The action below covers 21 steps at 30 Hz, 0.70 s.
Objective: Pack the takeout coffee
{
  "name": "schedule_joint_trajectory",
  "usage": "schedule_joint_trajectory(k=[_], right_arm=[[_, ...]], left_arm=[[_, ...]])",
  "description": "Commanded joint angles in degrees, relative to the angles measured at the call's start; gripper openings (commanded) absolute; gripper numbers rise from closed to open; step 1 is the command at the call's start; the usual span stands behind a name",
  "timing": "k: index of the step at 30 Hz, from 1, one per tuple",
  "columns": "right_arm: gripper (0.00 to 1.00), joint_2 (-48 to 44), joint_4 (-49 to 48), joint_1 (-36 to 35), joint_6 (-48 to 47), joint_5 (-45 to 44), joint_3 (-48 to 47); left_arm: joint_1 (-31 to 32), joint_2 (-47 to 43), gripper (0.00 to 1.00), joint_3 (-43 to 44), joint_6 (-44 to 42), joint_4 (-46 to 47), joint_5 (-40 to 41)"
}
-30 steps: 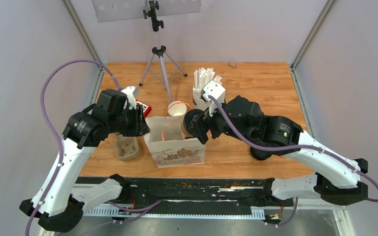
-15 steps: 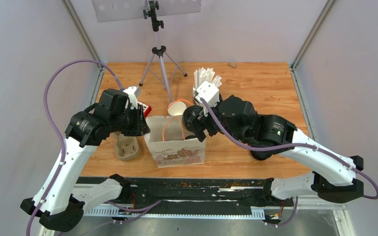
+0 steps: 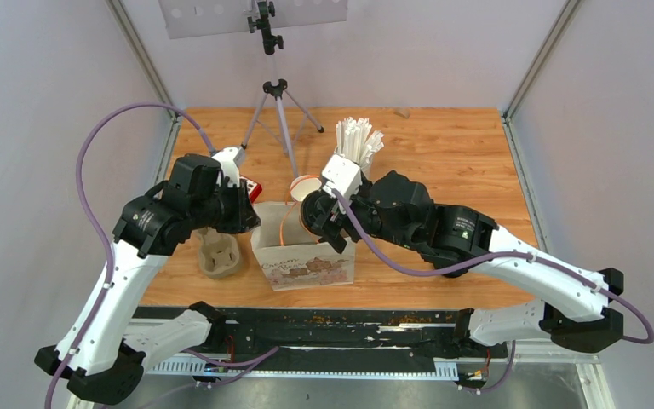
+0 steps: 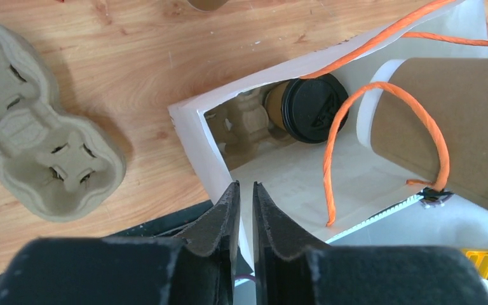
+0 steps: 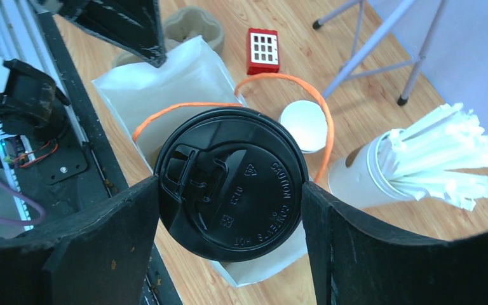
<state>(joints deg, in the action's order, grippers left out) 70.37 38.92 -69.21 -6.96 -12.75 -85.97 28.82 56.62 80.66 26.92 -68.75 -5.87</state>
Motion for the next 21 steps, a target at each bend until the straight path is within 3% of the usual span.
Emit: schedule_joint_trajectory(k=[1,11,21], right_arm=[[0.69,-2.58,-5.36,-0.26,-3.18,6.59,0.57],[0.7,-6.69,-5.05,-0.38,-3.25,15.22,5.43],[0.7,-6.66,-4.91,-2.03,-4.01,15.56,6.15]], left_arm=[[-0.34,-1.22,0.18,-0.28,-1.94,3.75,-1.58],[-0.31,-0.6,0.17,-2.28,-1.03,7.44,-6.3],[-0.34,-0.46,0.18,-2.76,0.66,10.97,-10.79]])
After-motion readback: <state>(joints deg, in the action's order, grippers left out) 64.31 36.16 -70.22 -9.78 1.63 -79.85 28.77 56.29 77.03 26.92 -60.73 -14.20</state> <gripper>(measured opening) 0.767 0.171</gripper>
